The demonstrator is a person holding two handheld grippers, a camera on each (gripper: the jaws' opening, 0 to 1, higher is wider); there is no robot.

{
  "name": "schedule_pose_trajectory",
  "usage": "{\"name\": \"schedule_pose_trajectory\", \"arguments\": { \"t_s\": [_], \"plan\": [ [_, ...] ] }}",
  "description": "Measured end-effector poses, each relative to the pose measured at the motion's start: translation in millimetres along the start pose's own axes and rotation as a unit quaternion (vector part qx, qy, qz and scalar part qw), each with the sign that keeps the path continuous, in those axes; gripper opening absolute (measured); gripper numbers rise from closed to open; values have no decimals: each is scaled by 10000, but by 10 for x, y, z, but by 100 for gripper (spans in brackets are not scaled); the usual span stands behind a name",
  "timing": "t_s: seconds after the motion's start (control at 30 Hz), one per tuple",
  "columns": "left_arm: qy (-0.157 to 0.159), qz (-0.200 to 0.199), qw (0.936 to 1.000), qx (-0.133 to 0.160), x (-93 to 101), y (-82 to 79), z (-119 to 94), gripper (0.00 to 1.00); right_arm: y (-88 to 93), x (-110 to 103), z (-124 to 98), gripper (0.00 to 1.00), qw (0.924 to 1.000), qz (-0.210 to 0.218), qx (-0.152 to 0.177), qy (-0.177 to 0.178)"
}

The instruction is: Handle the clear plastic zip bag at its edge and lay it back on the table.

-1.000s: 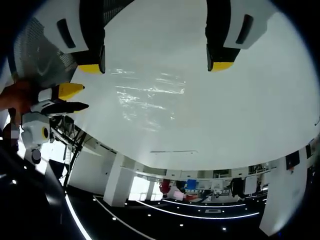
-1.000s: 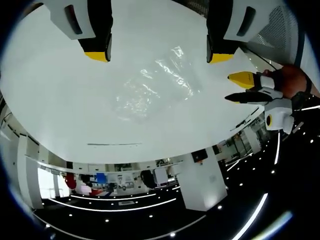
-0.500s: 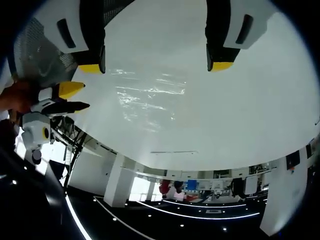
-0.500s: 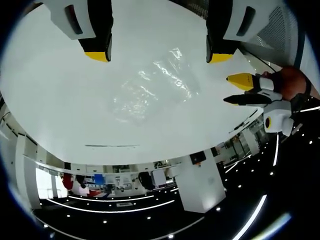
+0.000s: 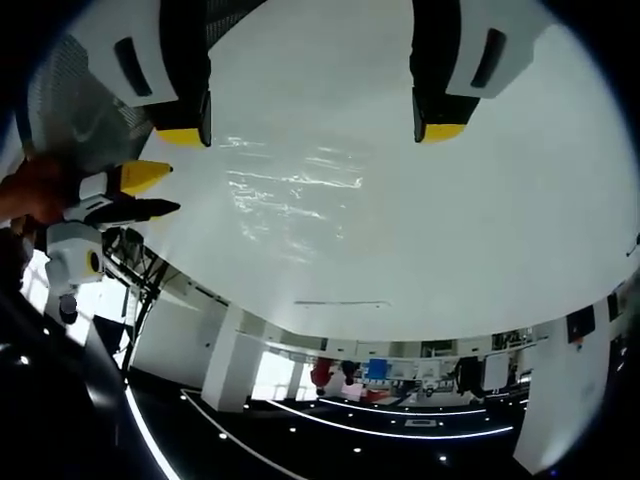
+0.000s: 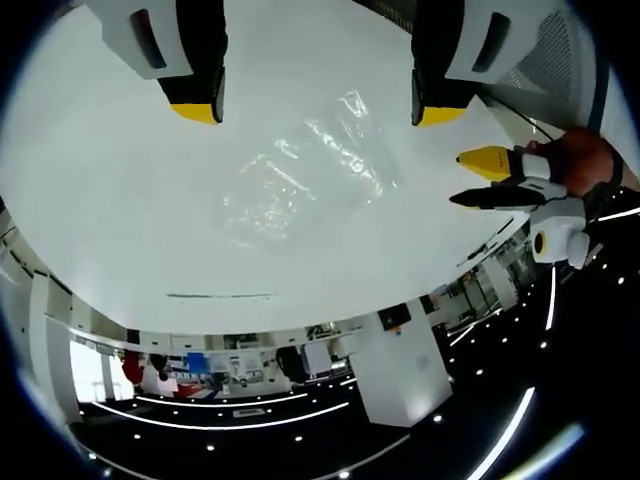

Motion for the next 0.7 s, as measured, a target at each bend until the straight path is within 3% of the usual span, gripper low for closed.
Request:
{"name": "schedule_pose_trajectory", "arguments": {
  "t_s": [0.7],
  "plan": [
    [11,-29,10000,-42,12,12,-6,80,-190,222,158,75,10000,28,45,31]
  ]
}}
Point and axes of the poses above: the point that each gripper's makers call its tool centre point, and the gripper's own axes: z roughly forward along the fingers, x roughly to its right, y roughly out of its underside, the point moved 2 cm from there along -z, roughly backward along the fingers, and after that the axes turned 14 degrees about -z, right-handed, at the moved point
